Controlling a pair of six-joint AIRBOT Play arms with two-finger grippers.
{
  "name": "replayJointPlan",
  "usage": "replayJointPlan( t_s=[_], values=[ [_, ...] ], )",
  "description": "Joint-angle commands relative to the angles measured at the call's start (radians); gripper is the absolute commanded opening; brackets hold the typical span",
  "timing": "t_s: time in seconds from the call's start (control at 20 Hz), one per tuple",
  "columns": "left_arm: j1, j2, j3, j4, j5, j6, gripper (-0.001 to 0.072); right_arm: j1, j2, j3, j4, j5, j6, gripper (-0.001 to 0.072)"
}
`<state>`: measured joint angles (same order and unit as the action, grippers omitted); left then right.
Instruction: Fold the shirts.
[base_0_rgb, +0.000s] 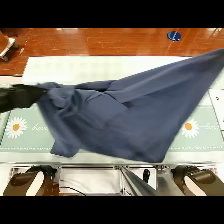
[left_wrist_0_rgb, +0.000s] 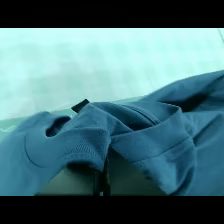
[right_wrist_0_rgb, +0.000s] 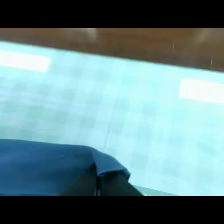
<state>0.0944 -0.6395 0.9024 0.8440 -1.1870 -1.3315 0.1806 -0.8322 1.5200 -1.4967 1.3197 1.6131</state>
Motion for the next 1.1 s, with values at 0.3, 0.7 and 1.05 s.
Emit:
replayJointPlan(
  t_s=[0.3, 0.7, 1.05],
  values=[
    [-0.176, -0.528, -0.042, -0.027, 0.392, 0.018, 0.0017, -0.052, -0.597, -0.035, 0.126, -0.267, 0.103, 0.0025],
    [0.023, -0.620, 0.178, 0.211, 0.006, 0.063, 0.0507, -0.335, -0.584, -0.043, 0.211, 0.071, -0.060, 0.0414],
    [0.382, -0.633, -0.038, 0.132, -0.084, 0.074, 0.0505, -0.637, -0.209, -0.755, 0.257, -0.098, -0.119, 0.0411]
  ],
)
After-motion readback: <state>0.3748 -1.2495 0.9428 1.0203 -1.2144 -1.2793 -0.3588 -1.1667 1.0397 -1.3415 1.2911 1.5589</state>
